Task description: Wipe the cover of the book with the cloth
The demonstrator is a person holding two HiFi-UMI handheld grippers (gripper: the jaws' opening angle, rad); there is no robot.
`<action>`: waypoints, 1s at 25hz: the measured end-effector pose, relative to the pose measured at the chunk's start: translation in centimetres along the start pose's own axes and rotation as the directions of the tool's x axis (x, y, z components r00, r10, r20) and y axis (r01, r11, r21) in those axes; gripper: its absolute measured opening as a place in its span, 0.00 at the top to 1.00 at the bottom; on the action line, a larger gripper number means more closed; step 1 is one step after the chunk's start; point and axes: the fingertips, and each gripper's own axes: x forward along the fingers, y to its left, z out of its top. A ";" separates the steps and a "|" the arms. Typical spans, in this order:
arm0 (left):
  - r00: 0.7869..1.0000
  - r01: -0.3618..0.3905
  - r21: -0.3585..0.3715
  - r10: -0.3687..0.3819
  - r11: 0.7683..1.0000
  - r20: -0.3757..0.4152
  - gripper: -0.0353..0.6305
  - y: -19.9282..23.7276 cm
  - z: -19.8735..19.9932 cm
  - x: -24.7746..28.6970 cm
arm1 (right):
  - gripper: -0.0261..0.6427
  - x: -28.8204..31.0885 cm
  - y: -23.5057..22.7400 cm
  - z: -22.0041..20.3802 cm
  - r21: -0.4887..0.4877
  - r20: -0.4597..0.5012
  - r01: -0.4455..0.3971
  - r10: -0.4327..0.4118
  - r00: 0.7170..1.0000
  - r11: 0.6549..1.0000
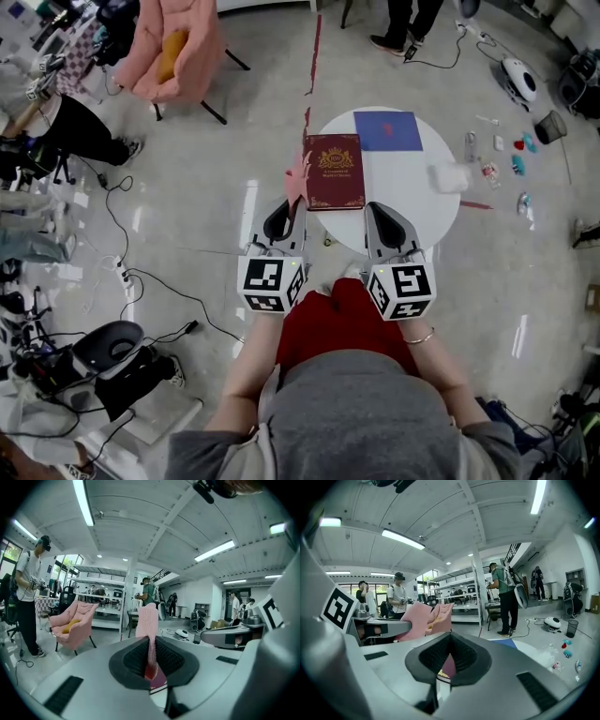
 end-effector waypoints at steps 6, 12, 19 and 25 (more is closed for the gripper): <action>0.999 0.017 0.014 -0.018 1.000 0.038 0.90 -0.3 0.6 -2.6 | 0.92 -1.8 1.1 0.3 0.000 0.022 0.017 -0.017 1.000 1.000; 0.997 0.020 0.021 -0.021 1.000 0.069 0.90 -0.9 1.4 -4.1 | 0.92 -3.6 0.7 0.9 0.010 0.044 0.038 -0.039 0.998 0.999; 0.996 0.024 0.027 -0.027 0.999 0.087 0.90 -1.0 1.1 -5.9 | 0.92 -5.3 1.0 1.0 0.021 0.075 0.057 -0.059 0.995 0.998; 0.996 0.037 0.023 -0.039 0.999 0.084 0.90 -1.3 0.5 -7.0 | 0.92 -6.6 1.9 0.8 0.019 0.090 0.067 -0.069 0.994 0.998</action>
